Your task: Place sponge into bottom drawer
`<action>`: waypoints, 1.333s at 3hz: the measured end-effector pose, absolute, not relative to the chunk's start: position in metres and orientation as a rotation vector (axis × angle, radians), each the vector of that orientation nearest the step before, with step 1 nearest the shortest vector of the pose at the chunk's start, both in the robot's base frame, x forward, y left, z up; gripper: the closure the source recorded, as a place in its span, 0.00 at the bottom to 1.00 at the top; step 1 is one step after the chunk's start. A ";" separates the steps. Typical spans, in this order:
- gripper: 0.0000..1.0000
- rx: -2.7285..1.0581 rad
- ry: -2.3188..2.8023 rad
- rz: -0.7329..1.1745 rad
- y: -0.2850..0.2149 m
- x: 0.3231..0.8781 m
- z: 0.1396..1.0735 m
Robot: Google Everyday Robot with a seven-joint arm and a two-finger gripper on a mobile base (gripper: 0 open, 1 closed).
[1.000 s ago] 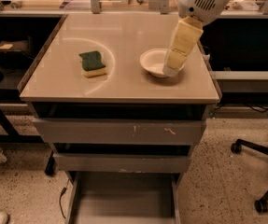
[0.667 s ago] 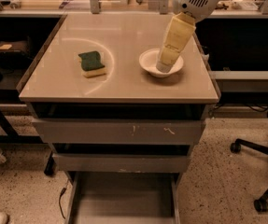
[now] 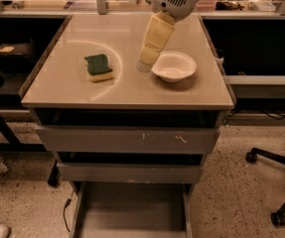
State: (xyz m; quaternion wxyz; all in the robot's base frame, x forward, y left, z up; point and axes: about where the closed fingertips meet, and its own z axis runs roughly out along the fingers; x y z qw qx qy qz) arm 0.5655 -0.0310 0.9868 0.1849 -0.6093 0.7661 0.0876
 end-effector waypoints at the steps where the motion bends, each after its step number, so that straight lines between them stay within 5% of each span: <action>1: 0.00 -1.789 2.117 0.243 0.009 0.577 0.982; 4: 0.00 -1.830 2.092 0.254 0.041 0.594 0.970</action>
Offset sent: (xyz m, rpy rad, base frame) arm 0.0339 0.0921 -0.0340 -0.0730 0.0696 0.1423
